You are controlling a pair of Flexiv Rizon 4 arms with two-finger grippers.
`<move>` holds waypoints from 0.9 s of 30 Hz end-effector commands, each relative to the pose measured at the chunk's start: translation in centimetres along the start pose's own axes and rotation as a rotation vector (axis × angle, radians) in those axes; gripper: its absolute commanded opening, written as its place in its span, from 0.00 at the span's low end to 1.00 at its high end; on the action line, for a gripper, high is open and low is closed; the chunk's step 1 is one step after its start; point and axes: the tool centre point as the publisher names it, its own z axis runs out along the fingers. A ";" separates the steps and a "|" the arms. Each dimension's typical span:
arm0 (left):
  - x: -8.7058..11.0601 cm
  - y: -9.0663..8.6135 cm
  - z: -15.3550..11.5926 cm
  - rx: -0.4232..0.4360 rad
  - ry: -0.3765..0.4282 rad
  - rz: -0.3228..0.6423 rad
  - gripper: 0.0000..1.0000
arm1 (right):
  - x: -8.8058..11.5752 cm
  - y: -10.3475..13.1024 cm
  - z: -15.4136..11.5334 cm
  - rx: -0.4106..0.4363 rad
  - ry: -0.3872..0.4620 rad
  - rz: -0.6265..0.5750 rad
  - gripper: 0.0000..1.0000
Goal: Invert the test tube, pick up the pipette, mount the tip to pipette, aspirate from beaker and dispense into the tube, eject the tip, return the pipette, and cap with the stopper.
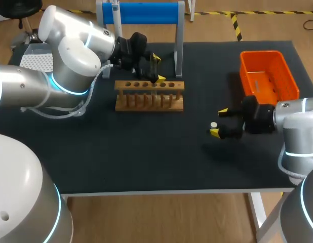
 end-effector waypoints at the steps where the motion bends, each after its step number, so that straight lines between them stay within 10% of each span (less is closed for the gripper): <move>1: -0.1 -0.1 0.0 -0.005 0.005 -0.001 1.00 | 0.1 -0.2 0.8 0.008 -0.004 -0.003 1.00; 16: -0.1 -0.1 0.0 -0.005 0.005 -0.001 1.00 | -0.1 -0.6 1.0 0.041 -0.021 -0.014 0.76; 20: -0.1 -0.1 0.0 -0.005 0.005 -0.001 1.00 | -0.1 -0.7 1.1 0.052 -0.022 -0.020 0.57; 27: -0.1 -0.1 0.0 -0.005 0.005 -0.001 1.00 | -0.2 -0.8 1.2 0.063 -0.022 -0.019 0.56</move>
